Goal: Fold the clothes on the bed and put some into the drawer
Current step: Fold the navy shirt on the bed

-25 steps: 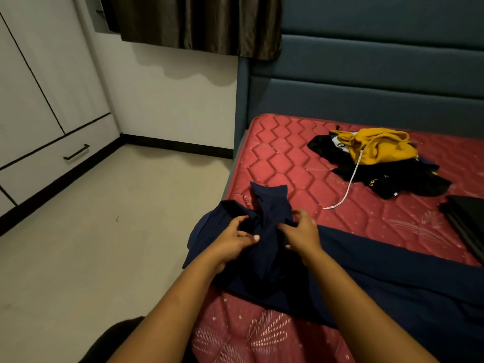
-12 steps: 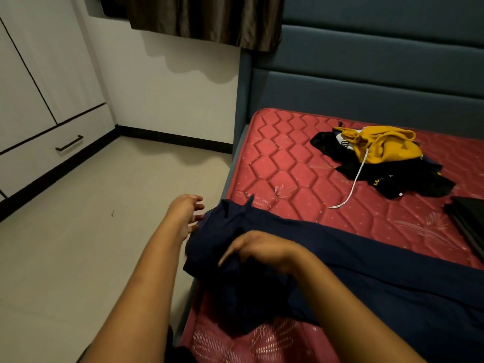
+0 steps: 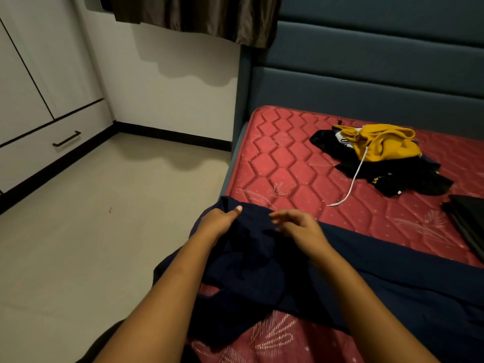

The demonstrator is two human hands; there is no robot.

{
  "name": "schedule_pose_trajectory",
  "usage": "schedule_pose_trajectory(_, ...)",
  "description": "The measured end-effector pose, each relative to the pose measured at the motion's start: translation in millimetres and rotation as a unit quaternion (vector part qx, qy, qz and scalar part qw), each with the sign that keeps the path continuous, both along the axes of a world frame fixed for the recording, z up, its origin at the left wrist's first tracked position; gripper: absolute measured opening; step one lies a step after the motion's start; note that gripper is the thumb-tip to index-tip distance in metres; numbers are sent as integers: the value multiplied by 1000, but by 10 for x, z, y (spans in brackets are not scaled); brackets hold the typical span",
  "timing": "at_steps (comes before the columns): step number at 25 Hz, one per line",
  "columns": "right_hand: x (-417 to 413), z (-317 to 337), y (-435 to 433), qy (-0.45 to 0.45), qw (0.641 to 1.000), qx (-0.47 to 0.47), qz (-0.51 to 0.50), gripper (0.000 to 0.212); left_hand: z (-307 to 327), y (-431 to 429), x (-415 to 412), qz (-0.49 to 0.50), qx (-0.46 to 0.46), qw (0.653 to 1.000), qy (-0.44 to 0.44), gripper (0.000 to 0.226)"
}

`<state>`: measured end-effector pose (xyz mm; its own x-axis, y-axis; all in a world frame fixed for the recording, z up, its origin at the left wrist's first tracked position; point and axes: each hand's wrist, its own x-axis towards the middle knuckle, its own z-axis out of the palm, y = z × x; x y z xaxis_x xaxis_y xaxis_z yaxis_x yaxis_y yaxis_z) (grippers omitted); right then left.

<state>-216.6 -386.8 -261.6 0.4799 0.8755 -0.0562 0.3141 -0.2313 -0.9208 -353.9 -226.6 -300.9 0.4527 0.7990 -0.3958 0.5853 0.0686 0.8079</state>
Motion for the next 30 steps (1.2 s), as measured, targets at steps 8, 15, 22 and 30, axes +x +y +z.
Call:
schedule_pose_trajectory(8, 522, -710, -107, -388, 909, -134, 66, 62, -97, 348, 610, 52, 134, 986, -80, 20)
schedule_pose_trajectory(15, 755, -719, 53, -346, 886, -285, 122, 78, -367, 590, 793, 11, 174, 984, -32, 31)
schedule_pose_trajectory(22, 1251, -583, -980, -361, 858, -353, 89, 78, -142, 300, 581, 18, 148, 989, 15, 80)
schedule_pose_trajectory(30, 1922, -517, -2122, -316, 829, -454, -77, 67, 202, -1347, 1152, -317, 403, 836, 197, 54)
